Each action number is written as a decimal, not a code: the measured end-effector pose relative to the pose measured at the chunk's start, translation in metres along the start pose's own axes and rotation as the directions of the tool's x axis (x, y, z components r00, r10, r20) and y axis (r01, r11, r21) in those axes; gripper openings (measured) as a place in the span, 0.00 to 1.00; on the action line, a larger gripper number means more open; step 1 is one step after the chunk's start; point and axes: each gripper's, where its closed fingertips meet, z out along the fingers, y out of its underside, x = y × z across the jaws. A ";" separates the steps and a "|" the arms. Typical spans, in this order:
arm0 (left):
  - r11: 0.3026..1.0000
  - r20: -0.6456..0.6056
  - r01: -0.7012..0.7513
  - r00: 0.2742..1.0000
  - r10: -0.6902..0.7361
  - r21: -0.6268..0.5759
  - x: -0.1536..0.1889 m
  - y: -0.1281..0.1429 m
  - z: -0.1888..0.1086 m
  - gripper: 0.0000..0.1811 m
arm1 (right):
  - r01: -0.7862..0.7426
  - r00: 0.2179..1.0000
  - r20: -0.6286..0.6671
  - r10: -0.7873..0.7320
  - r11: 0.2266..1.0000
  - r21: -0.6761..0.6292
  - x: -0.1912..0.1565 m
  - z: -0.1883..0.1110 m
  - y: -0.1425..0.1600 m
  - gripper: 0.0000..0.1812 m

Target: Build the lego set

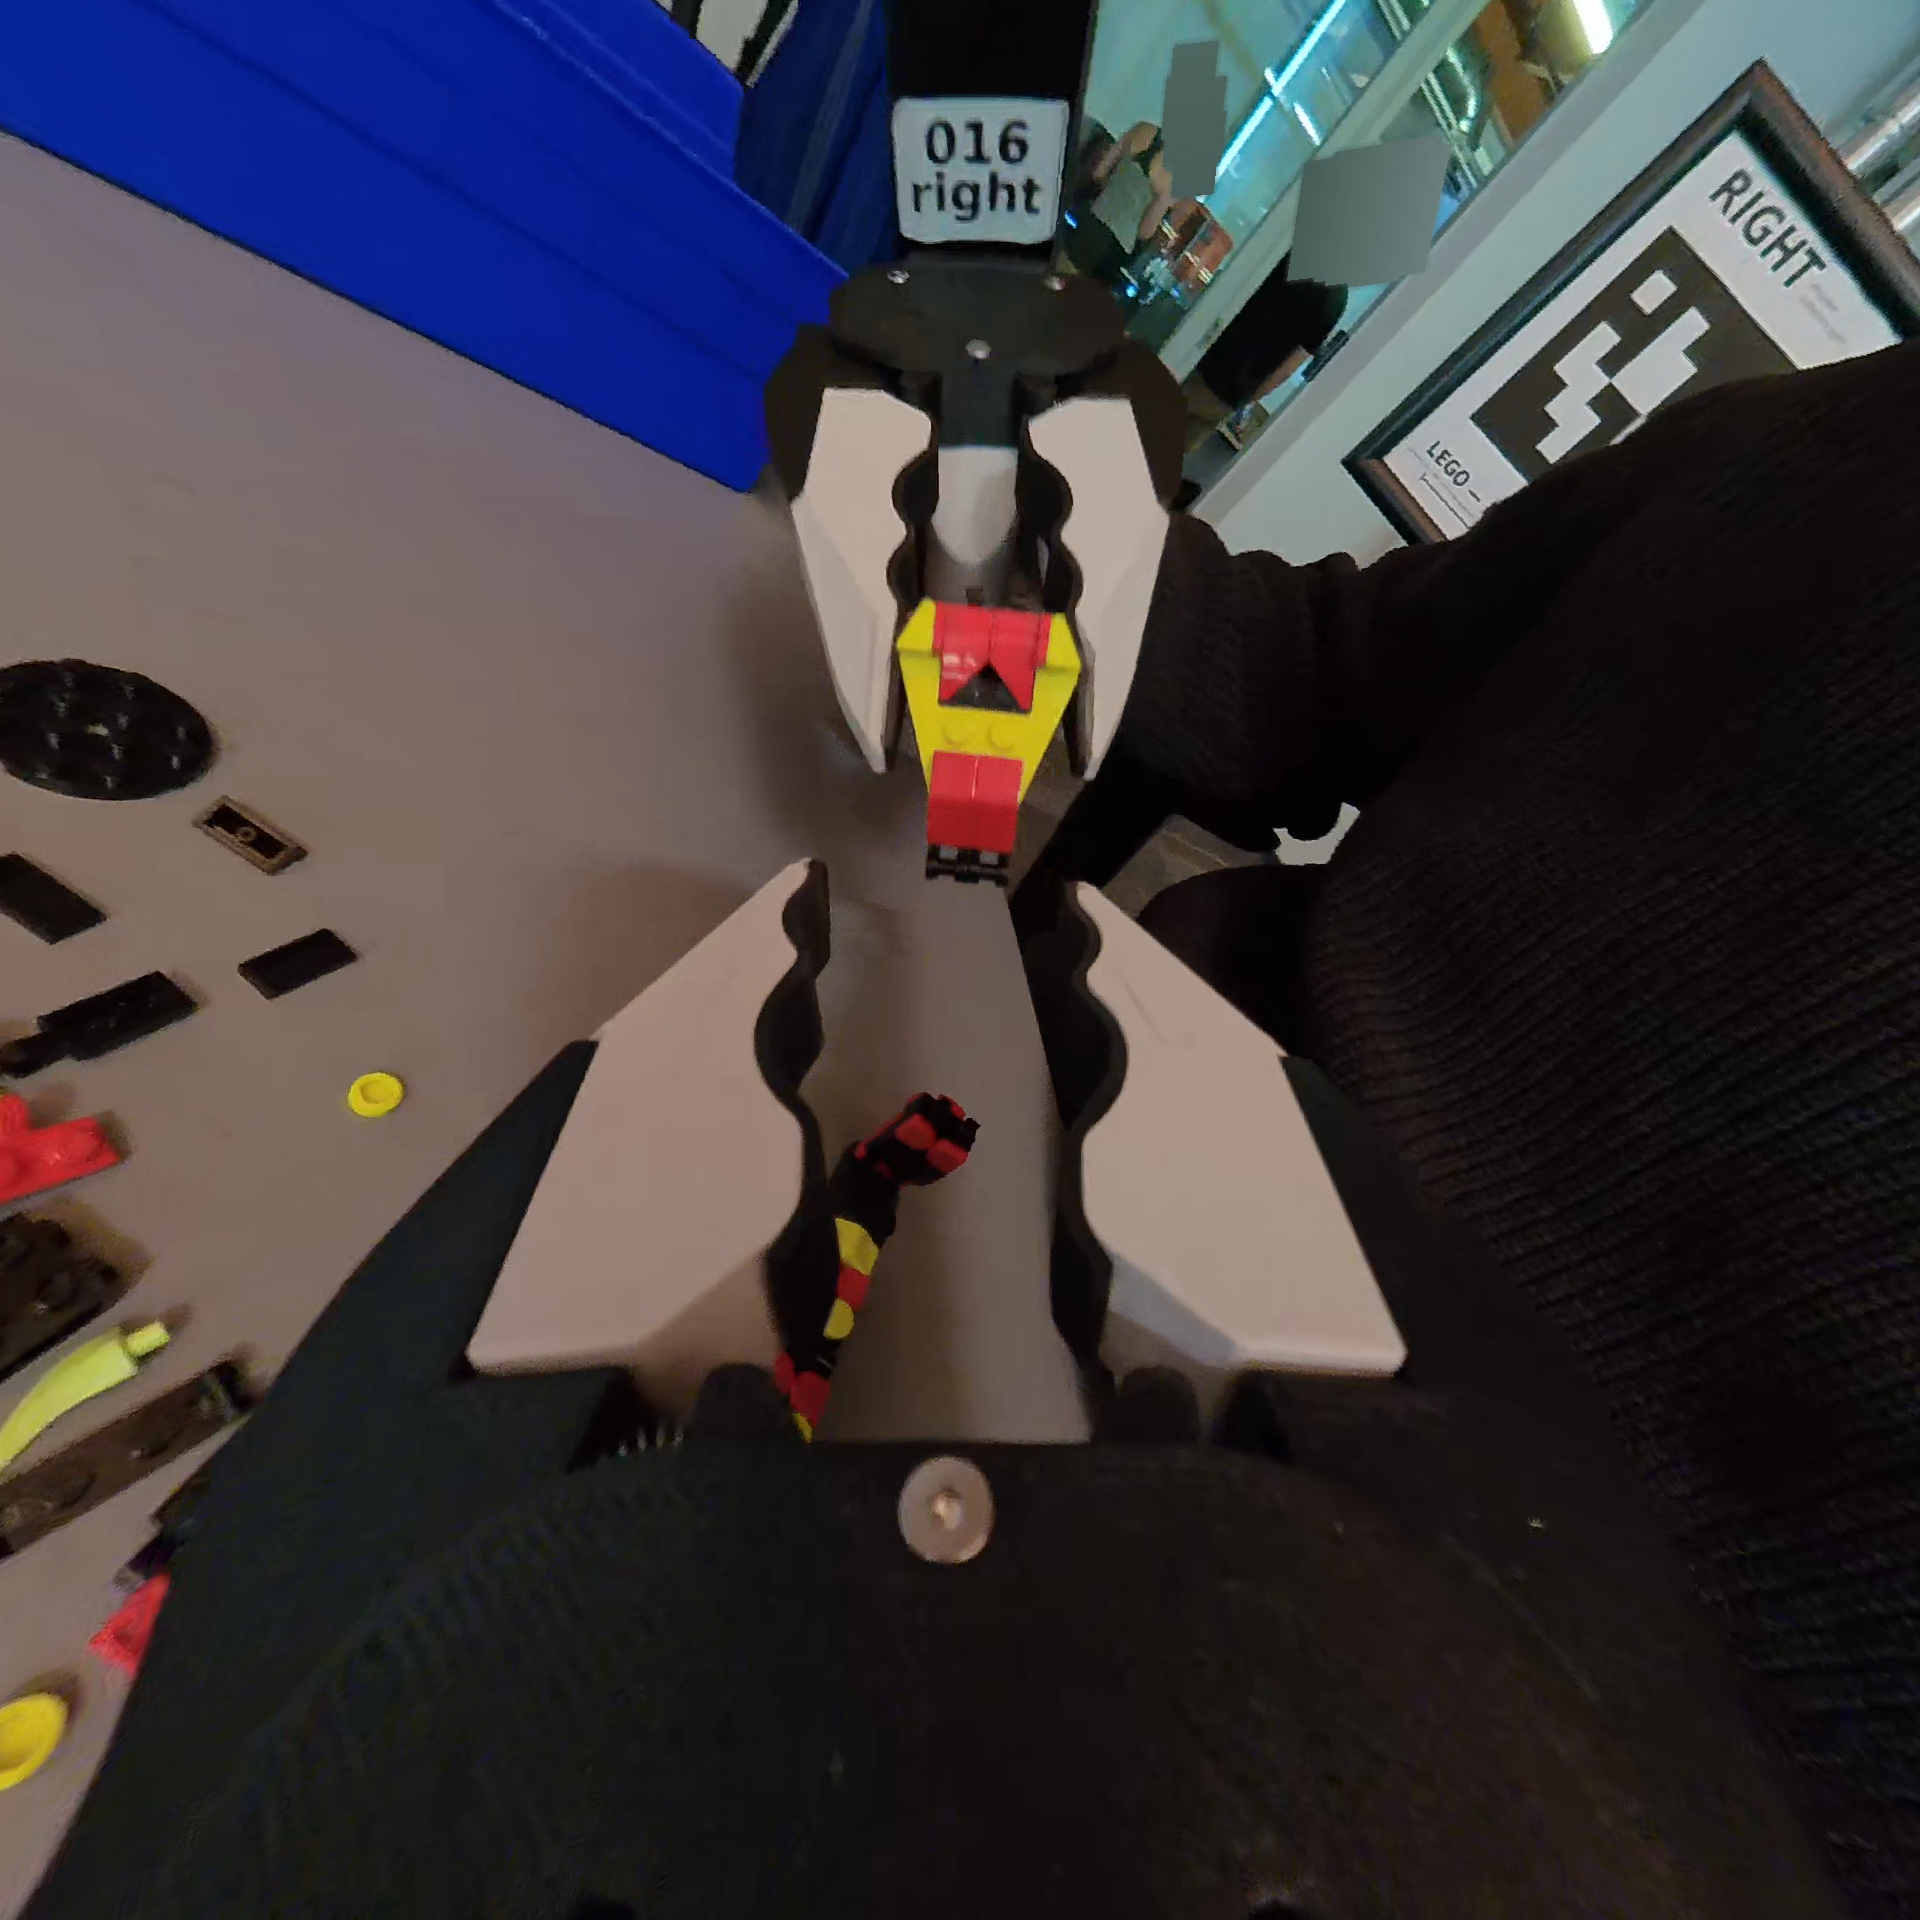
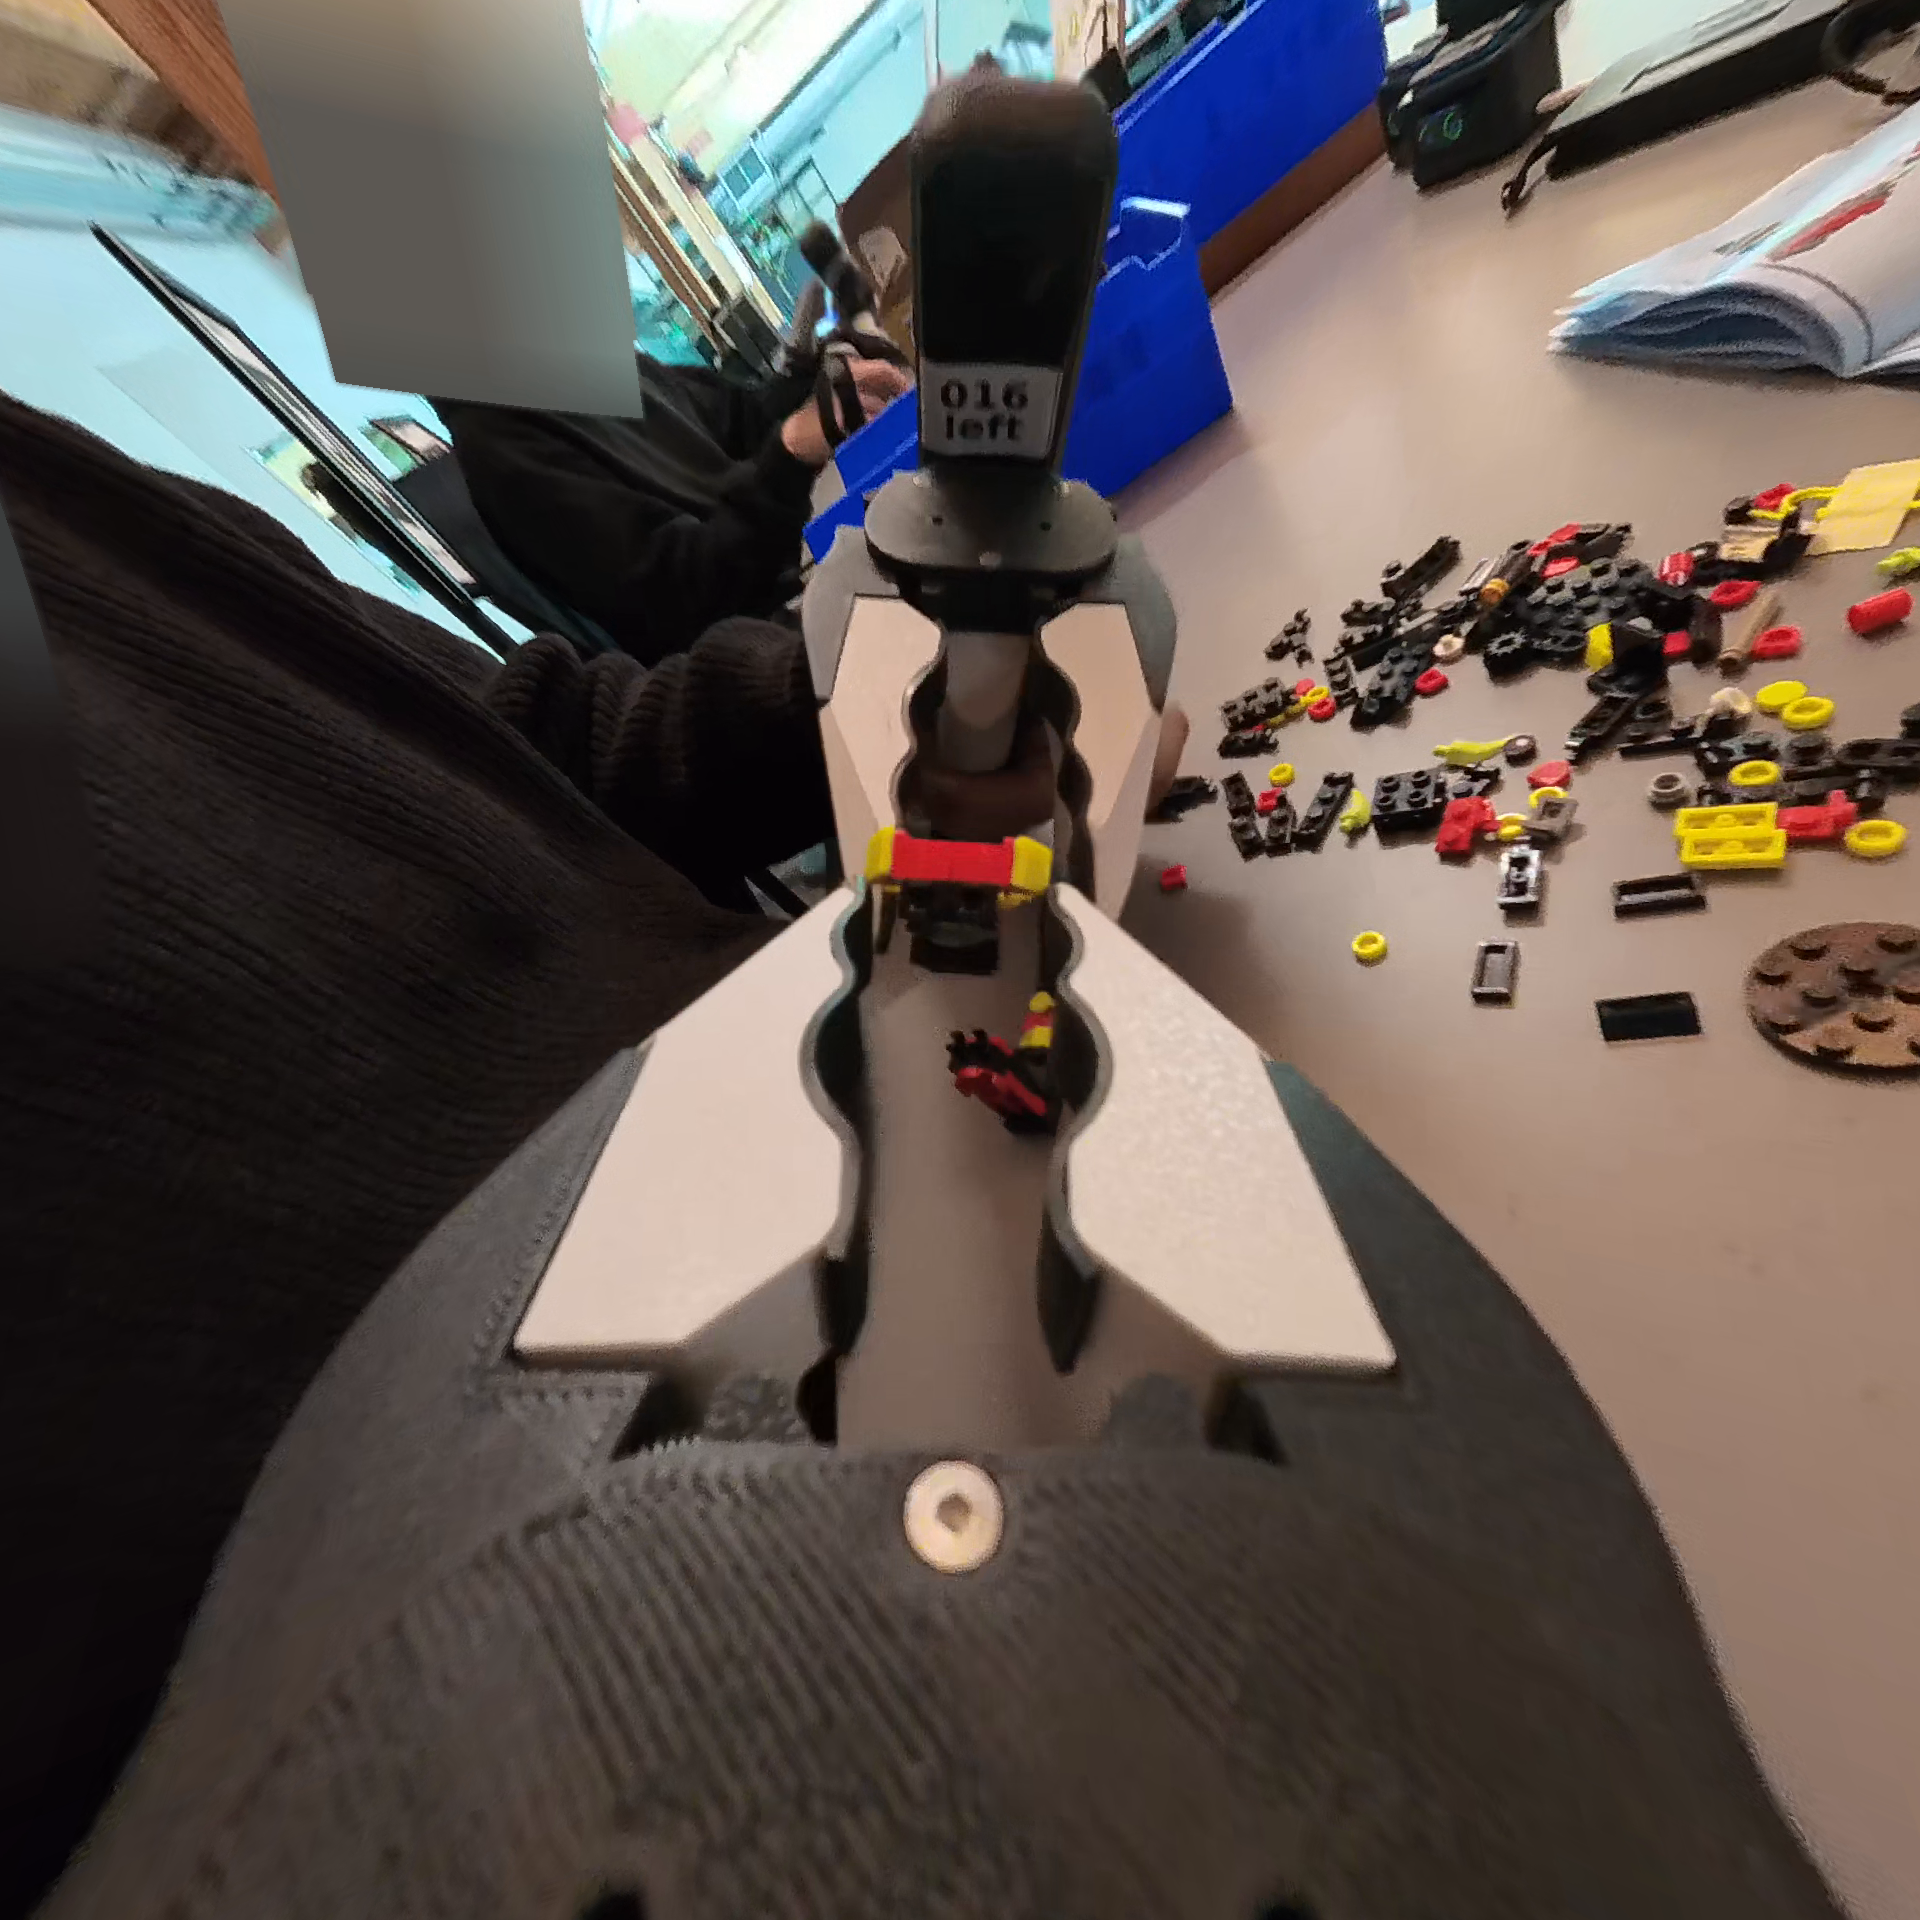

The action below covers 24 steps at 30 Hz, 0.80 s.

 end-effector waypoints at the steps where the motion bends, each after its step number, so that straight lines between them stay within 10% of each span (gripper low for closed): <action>1: 1.000 -0.009 0.005 1.000 -0.005 -0.010 0.001 0.002 0.002 0.23 | -0.013 1.000 0.014 0.013 1.000 0.018 -0.001 -0.001 -0.003 0.16; 24: 0.998 -0.025 0.021 1.000 -0.019 0.058 0.004 -0.011 0.002 0.07 | -0.026 0.999 0.027 0.024 0.997 0.072 -0.001 -0.004 -0.010 0.22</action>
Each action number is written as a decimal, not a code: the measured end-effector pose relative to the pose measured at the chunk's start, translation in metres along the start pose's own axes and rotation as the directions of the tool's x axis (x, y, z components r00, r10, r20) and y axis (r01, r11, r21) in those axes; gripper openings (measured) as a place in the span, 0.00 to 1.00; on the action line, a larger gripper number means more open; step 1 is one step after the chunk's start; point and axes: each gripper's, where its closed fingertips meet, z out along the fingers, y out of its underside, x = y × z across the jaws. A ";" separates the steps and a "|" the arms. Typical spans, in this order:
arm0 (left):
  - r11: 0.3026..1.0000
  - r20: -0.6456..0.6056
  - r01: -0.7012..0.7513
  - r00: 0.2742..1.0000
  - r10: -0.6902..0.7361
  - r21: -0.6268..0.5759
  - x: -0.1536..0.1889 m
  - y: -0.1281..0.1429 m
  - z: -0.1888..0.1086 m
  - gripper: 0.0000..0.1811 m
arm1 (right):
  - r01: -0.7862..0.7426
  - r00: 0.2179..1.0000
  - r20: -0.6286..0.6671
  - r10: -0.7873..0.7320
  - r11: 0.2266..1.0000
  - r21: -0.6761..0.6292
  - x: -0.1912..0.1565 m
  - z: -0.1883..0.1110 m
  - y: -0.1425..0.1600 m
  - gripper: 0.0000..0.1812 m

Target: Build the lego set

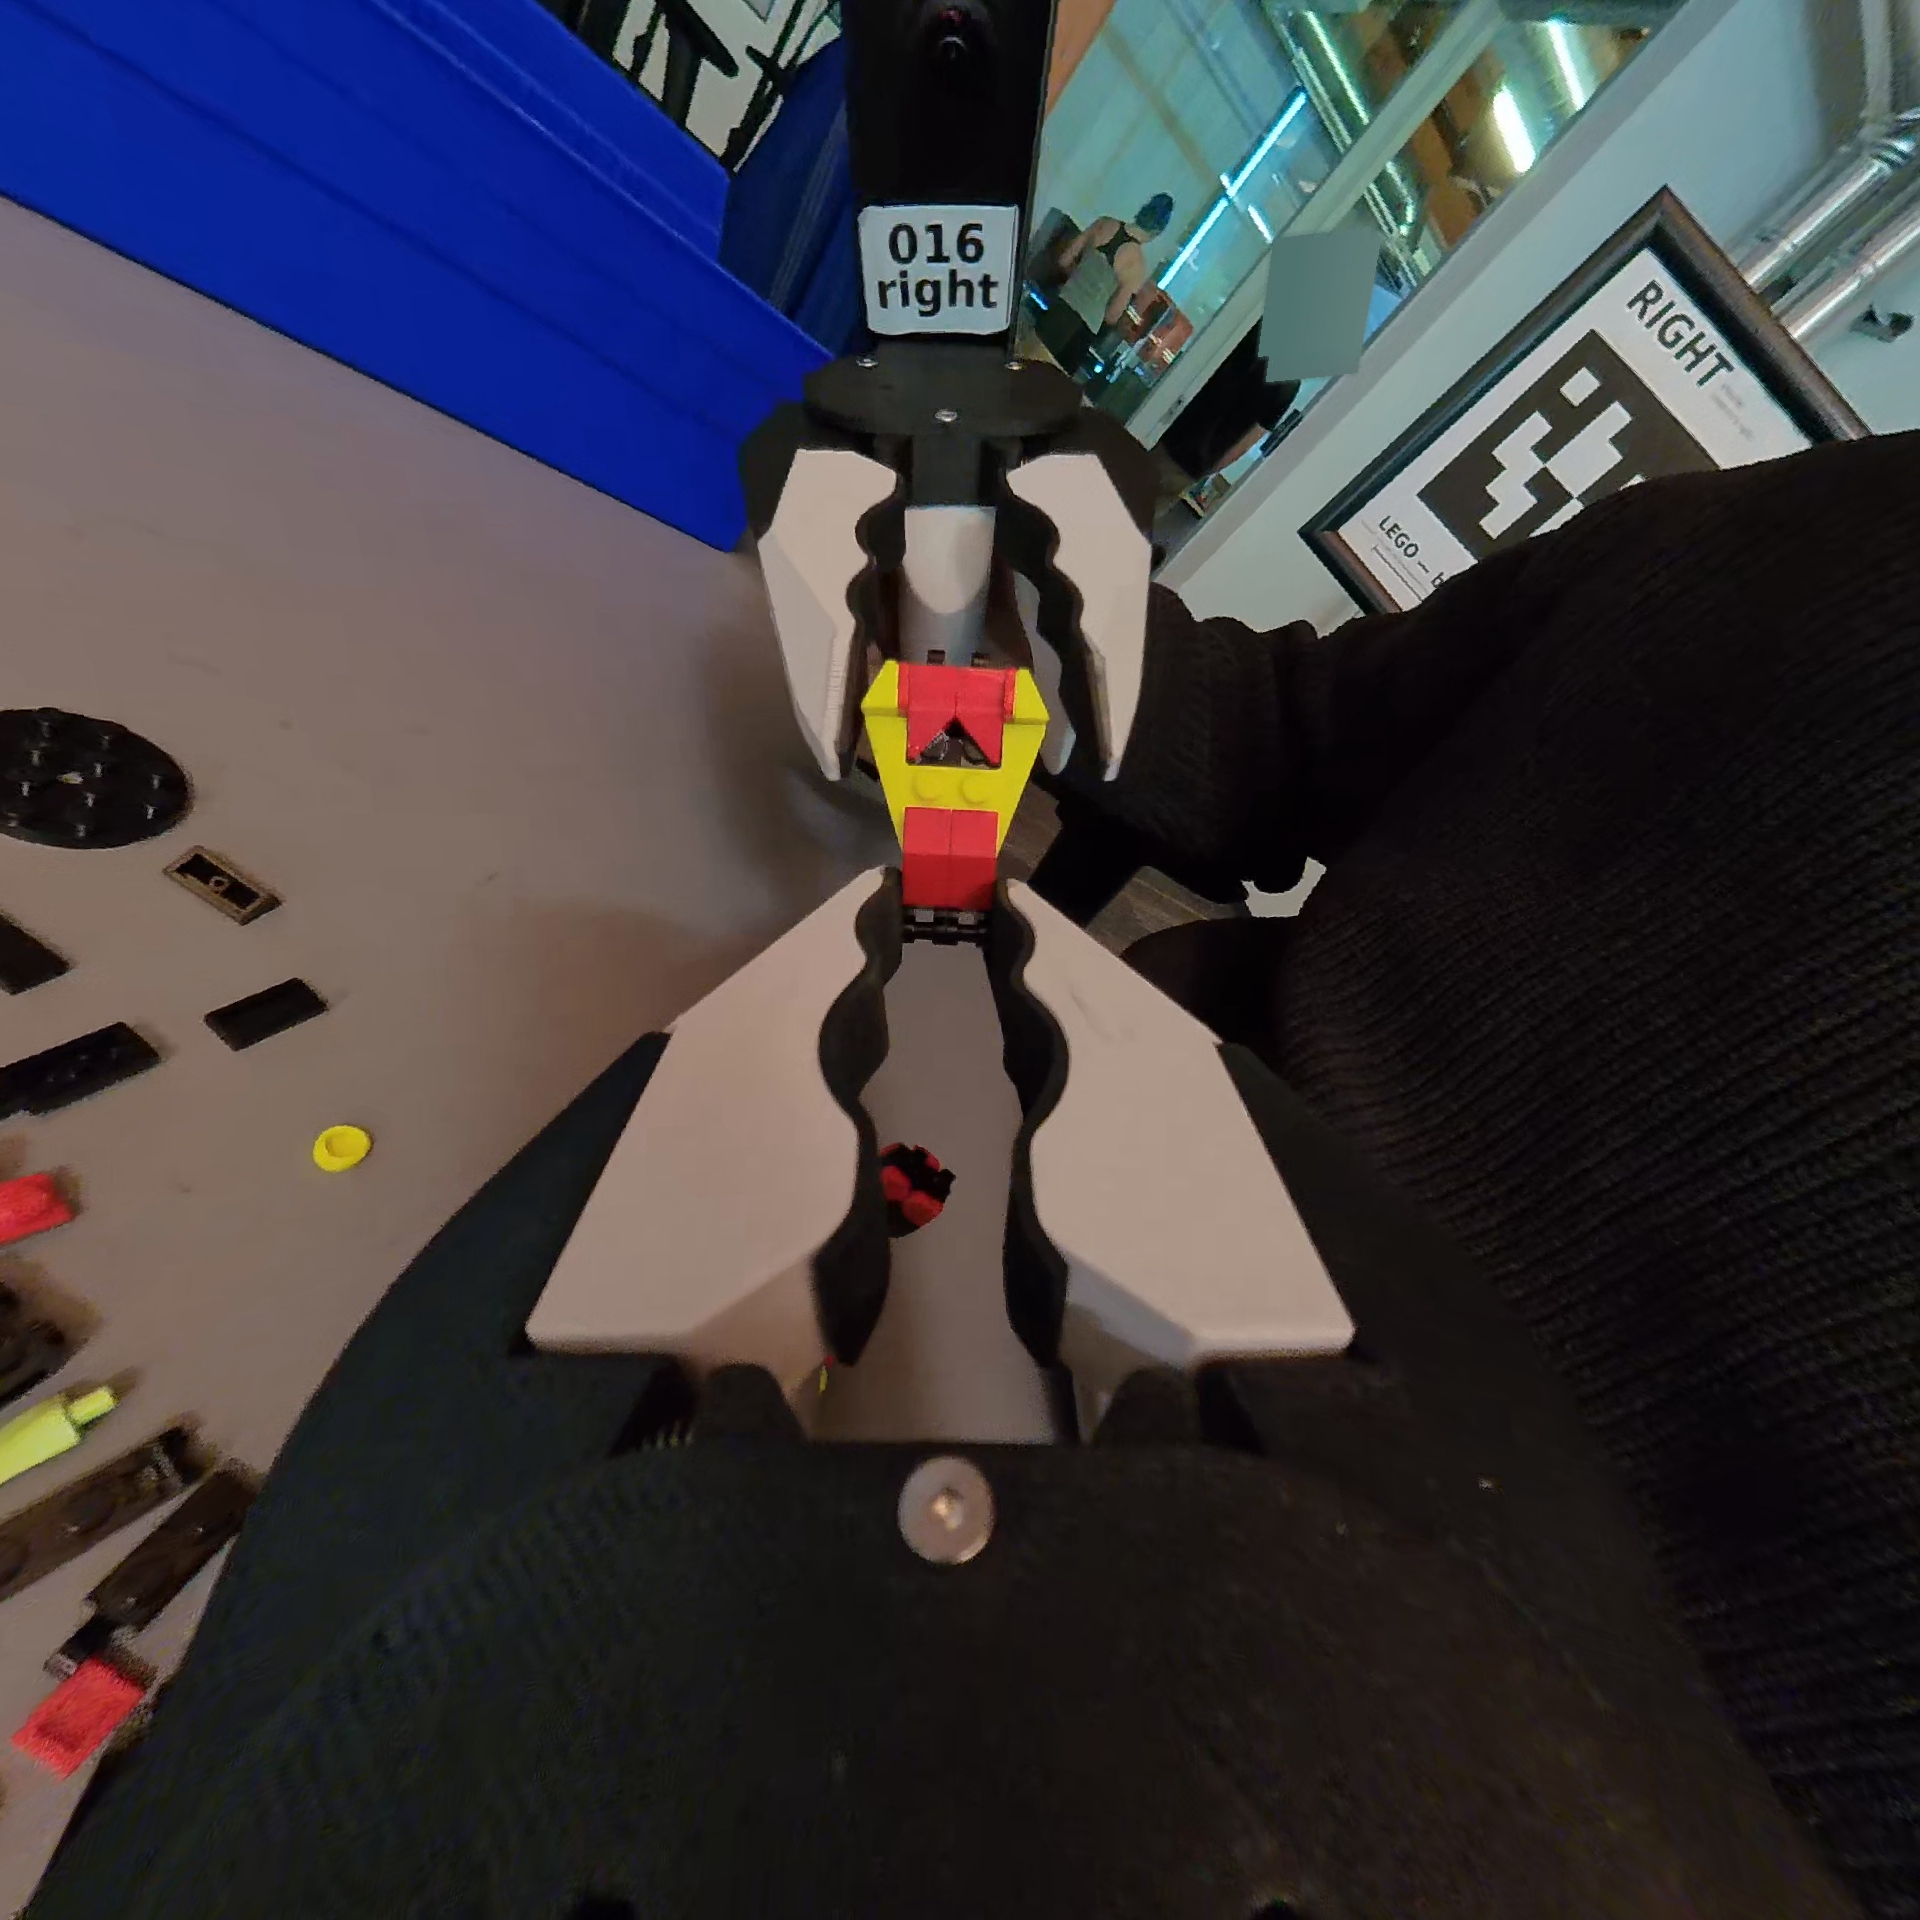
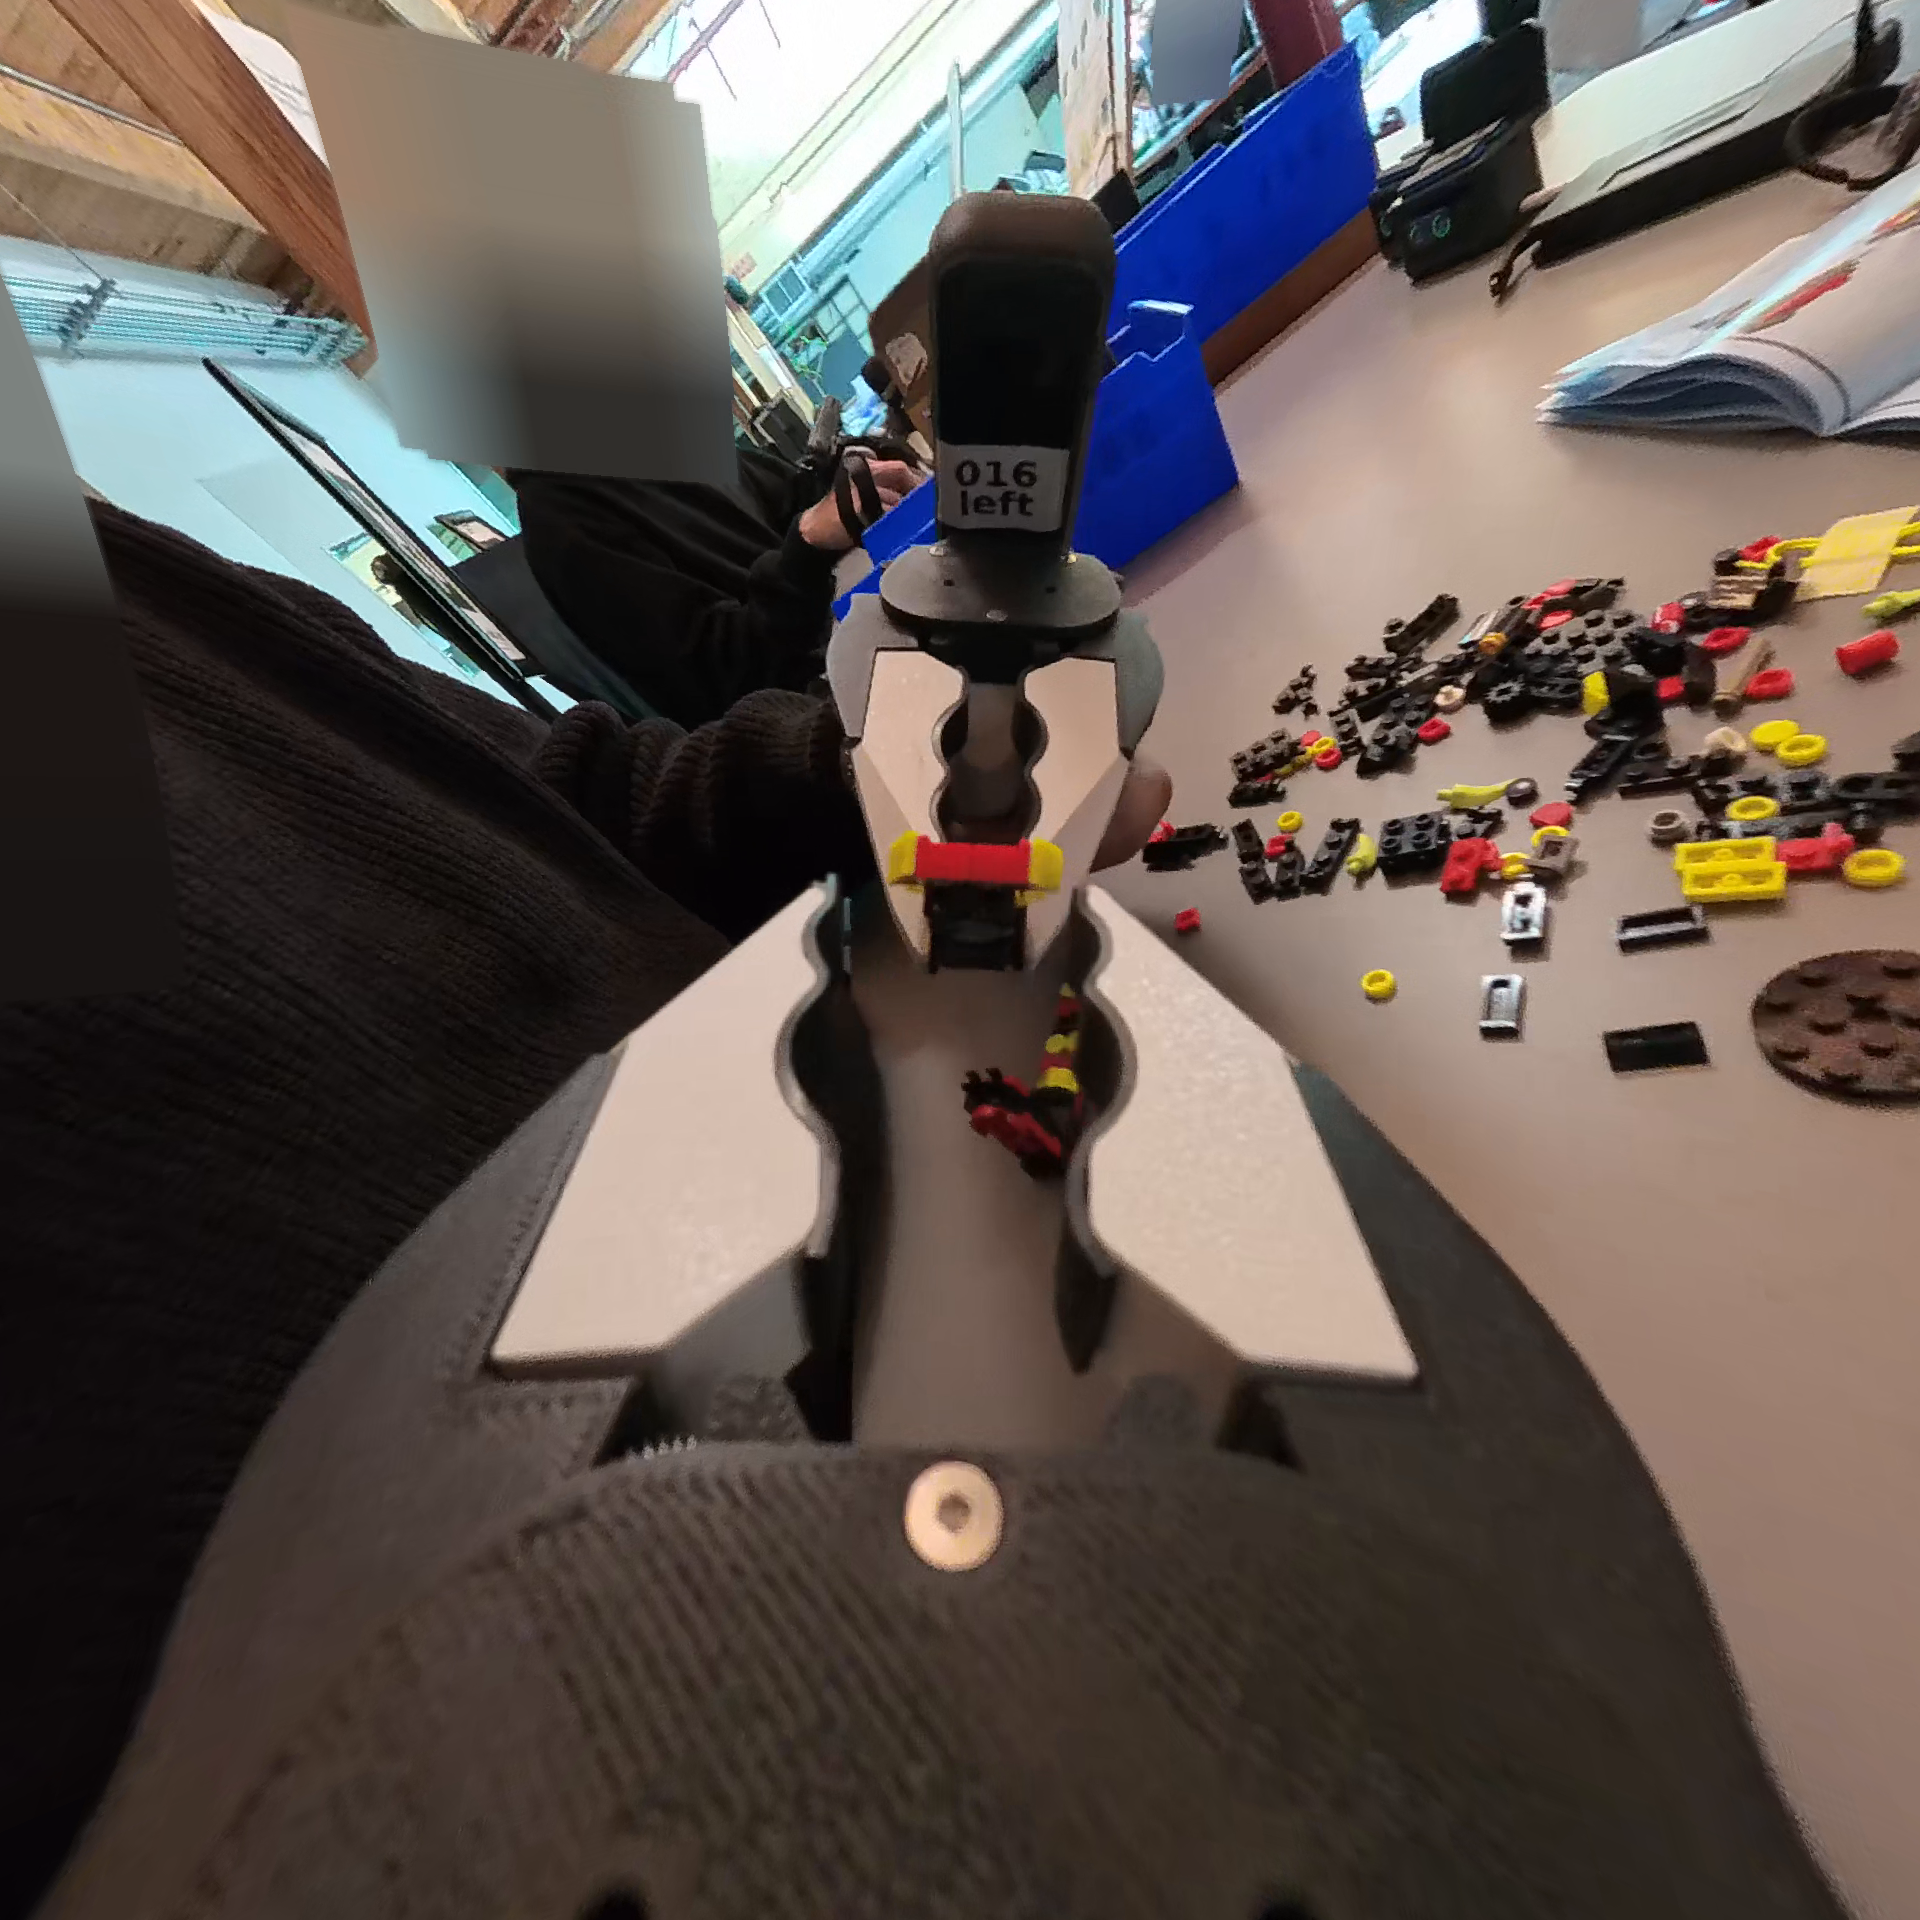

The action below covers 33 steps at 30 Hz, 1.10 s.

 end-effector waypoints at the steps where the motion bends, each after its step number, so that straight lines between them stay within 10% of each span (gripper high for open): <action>1: 1.000 0.002 0.001 1.000 -0.001 0.005 0.000 -0.001 -0.001 0.07 | 0.004 1.000 -0.012 -0.004 1.000 -0.006 0.002 -0.001 0.001 0.22; 20: 1.000 0.033 -0.007 0.999 0.007 0.001 -0.003 -0.001 -0.002 0.19 | 0.011 0.999 -0.038 -0.013 0.998 -0.054 0.005 0.002 0.009 0.08; 33: 0.945 0.272 -0.175 0.929 0.252 -0.277 -0.012 0.055 -0.024 0.26 | 0.075 0.990 -0.114 -0.084 0.994 -0.081 -0.006 0.008 0.021 0.07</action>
